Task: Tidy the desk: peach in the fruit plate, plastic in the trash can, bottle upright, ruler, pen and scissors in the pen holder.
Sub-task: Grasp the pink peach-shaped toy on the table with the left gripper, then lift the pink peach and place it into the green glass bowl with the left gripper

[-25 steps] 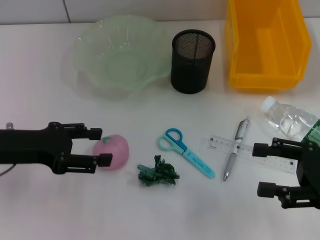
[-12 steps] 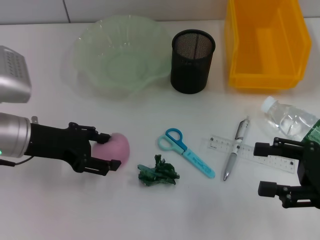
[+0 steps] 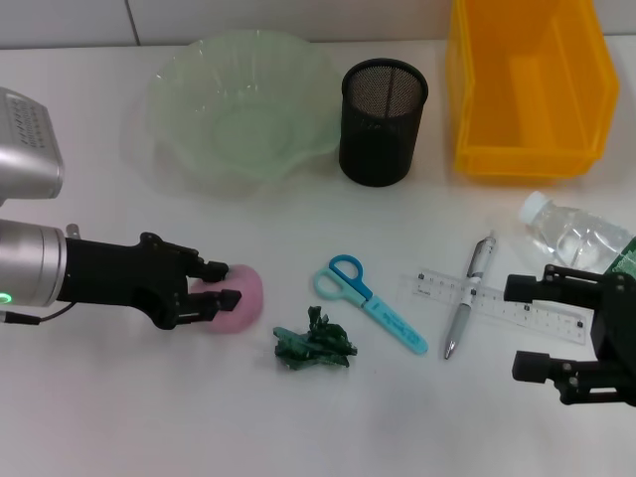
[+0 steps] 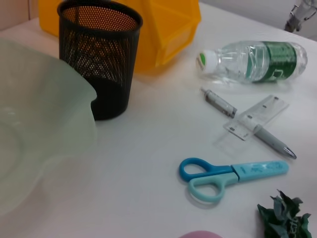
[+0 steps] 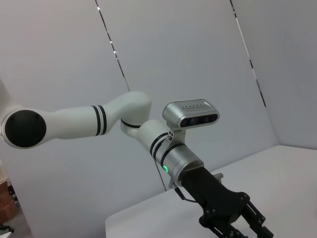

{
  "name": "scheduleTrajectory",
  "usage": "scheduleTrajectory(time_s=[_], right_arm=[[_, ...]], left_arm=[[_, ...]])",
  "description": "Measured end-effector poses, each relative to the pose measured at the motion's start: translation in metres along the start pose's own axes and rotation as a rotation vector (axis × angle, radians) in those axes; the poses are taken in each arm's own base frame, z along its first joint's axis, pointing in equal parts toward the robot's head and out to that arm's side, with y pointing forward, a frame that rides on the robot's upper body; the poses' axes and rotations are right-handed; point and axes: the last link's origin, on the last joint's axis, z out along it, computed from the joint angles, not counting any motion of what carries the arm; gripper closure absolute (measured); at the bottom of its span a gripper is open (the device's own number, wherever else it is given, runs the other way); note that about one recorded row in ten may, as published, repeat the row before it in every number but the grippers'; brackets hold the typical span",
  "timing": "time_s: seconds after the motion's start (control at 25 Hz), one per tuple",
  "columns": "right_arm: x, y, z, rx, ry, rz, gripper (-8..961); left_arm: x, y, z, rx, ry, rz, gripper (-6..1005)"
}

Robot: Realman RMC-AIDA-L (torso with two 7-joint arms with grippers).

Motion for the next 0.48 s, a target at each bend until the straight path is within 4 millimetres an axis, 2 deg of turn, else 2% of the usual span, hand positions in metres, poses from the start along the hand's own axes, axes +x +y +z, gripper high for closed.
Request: scheduleTrajectory(time_s=[0.48], right_arm=[[-0.0013,-0.001,0.0006,0.0,-0.003,-0.002,187]], left_arm=[[-0.0008,-0.0012,0.0005,0.004,0.002,-0.004,873]])
